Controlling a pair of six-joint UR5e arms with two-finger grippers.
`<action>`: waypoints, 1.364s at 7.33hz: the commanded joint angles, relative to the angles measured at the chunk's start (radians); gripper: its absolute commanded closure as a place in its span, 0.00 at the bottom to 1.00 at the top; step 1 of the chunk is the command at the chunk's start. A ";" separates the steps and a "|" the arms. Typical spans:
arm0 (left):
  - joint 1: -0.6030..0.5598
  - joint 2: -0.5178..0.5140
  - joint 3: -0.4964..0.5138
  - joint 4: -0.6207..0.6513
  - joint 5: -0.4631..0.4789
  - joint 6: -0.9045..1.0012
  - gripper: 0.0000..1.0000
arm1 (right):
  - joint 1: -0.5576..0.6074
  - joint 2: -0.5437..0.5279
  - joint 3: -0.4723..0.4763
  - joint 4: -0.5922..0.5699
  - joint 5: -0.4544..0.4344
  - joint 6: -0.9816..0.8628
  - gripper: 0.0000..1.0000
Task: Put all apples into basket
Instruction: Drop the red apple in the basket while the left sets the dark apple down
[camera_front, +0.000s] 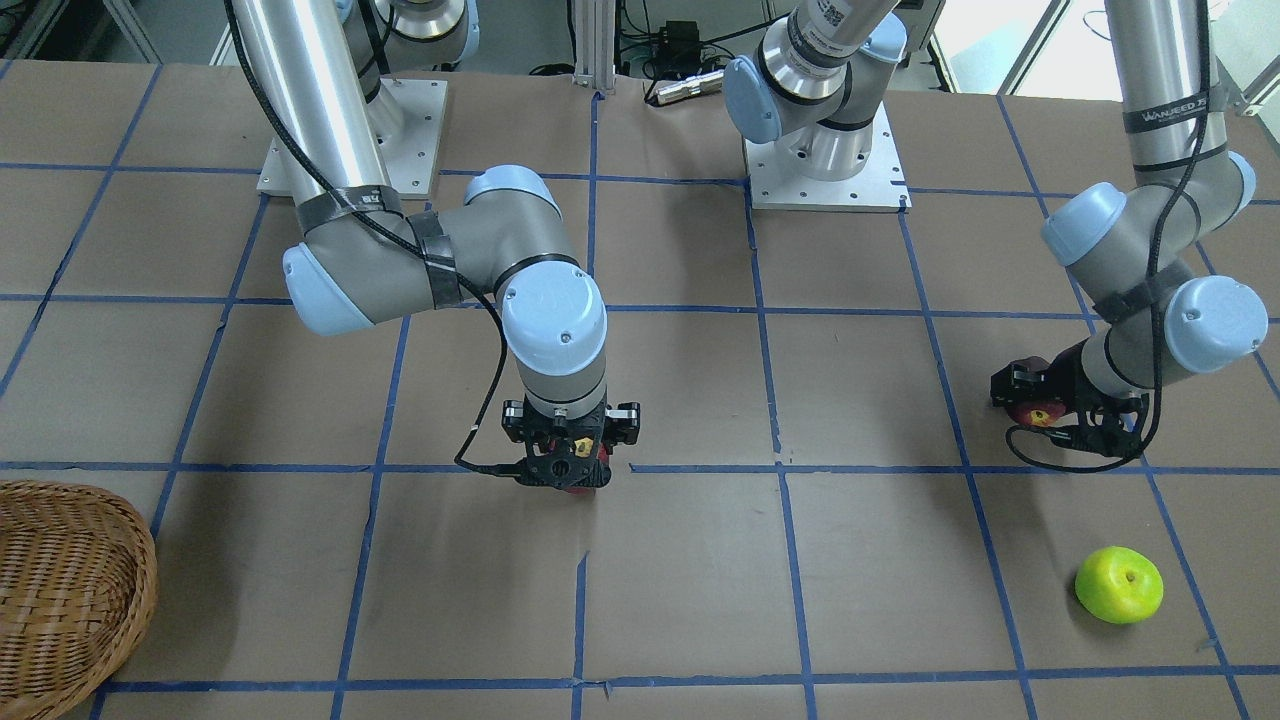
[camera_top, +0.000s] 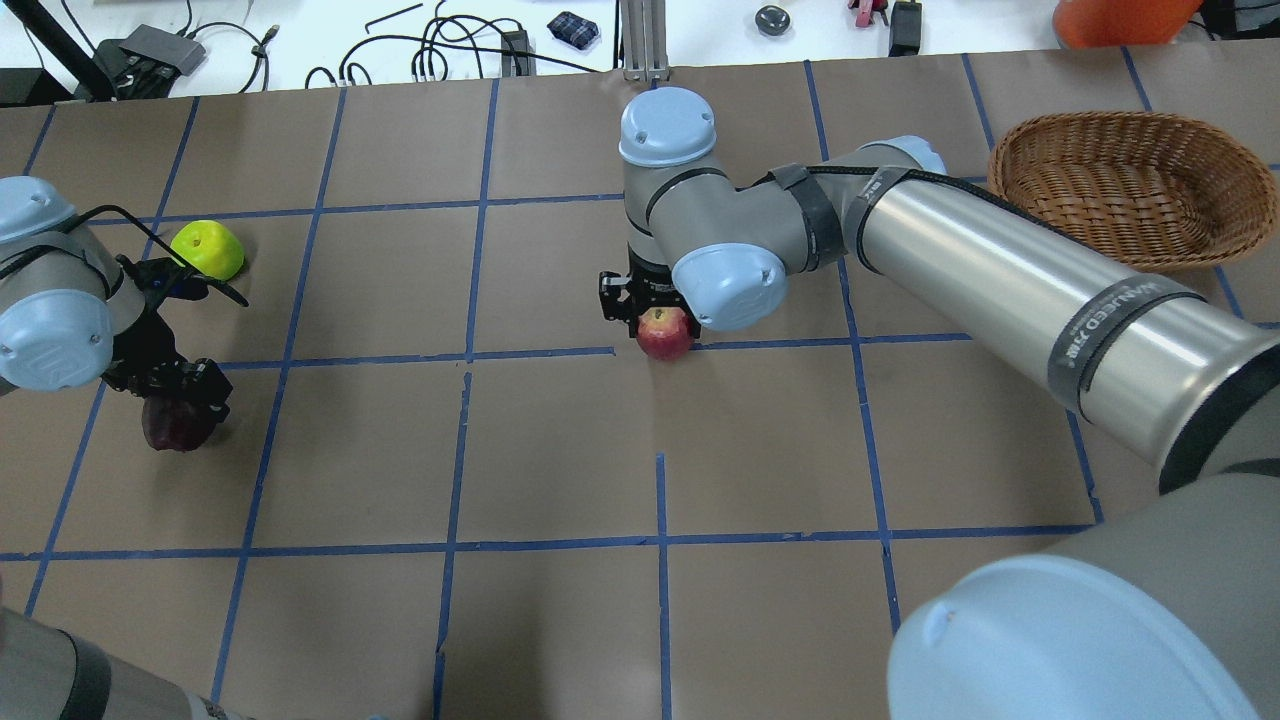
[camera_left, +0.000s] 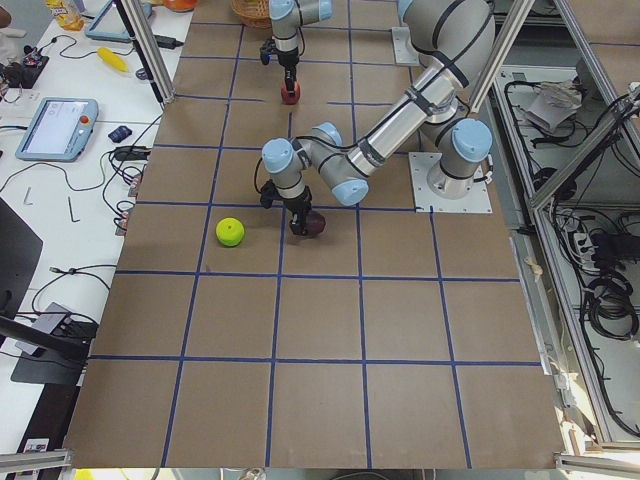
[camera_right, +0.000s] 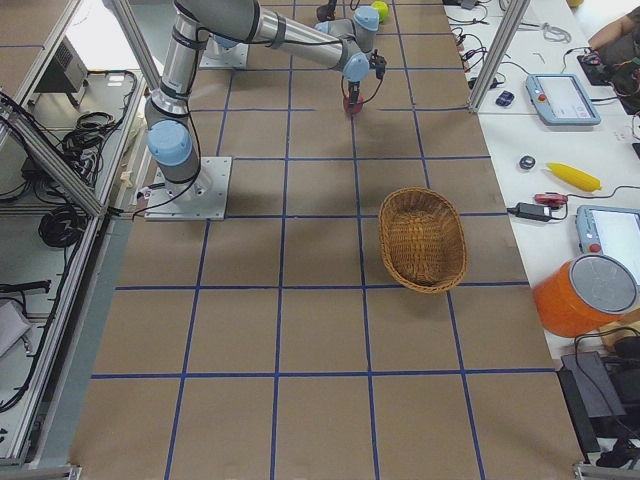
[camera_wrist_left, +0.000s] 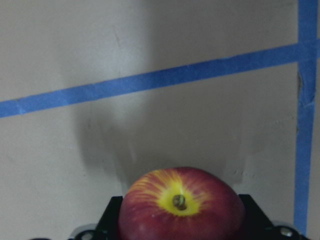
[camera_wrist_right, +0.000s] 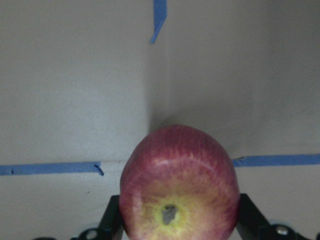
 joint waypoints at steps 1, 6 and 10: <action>-0.059 0.077 0.063 -0.214 -0.103 -0.102 0.84 | -0.106 -0.084 -0.031 0.070 -0.042 -0.048 1.00; -0.445 0.201 0.083 -0.197 -0.219 -0.716 0.85 | -0.547 -0.173 -0.039 0.134 -0.077 -0.489 1.00; -0.700 0.080 0.120 0.064 -0.229 -1.099 0.85 | -0.836 -0.100 -0.065 0.037 -0.103 -0.916 1.00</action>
